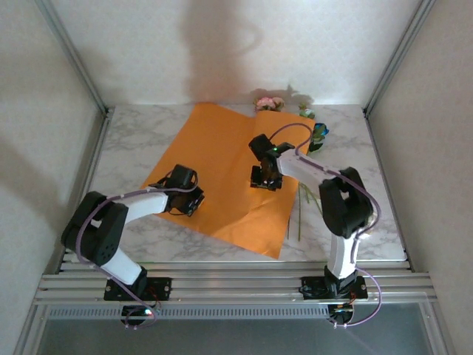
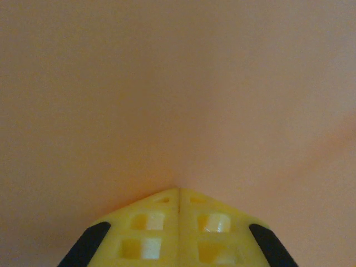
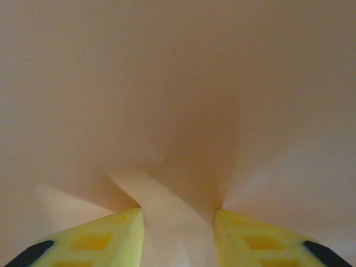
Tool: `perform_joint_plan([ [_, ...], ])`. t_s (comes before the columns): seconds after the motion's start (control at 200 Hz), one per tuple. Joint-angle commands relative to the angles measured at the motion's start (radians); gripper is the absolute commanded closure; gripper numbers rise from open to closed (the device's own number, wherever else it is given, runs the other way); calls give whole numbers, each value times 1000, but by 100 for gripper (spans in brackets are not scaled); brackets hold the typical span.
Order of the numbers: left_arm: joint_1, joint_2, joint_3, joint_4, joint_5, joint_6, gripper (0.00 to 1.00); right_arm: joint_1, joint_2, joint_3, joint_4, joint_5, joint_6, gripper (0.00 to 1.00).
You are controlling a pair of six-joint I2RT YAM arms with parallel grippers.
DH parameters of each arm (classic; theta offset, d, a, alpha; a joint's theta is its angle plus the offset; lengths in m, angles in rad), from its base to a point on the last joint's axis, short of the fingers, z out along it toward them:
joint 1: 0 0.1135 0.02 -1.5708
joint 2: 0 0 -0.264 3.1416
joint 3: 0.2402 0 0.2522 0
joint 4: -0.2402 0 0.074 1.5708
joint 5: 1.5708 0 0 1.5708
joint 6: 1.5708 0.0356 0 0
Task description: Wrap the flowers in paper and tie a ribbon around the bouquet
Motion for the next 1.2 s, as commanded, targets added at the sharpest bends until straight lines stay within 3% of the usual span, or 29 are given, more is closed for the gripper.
perform_joint_plan([
  [0.0, 82, 30, -28, 69, 14, -11, 100, -1, 49, 4, -14, -10, -22, 62],
  [0.16, 281, 70, -17, -38, -33, 174, 100, 70, 28, -110, 27, -101, 1, 61],
  [0.295, 435, 119, 75, -128, -63, 326, 100, 214, -1, -196, 62, -238, 91, 59],
  [0.395, 490, 168, 158, -179, -72, 391, 100, 292, -19, -220, 97, -287, 173, 56],
  [0.536, 501, 151, 215, -228, -124, 420, 100, 293, -71, -167, 71, -273, 202, 47],
  [0.731, 416, -40, 245, -284, -147, 352, 100, 157, -228, -23, -104, -136, 86, 41],
  [0.781, 369, -77, 240, -256, -133, 313, 100, 75, -271, -10, -135, -95, 54, 41],
  [0.891, 227, -12, 274, -207, -35, 239, 100, -82, -307, -5, -148, 25, -39, 45],
  [1.031, 128, 40, 227, -112, 13, 171, 100, -258, -183, 58, -109, 132, -156, 52],
  [1.196, 156, 27, 145, -111, 35, 225, 100, -335, 37, 242, -175, 164, -232, 53],
])
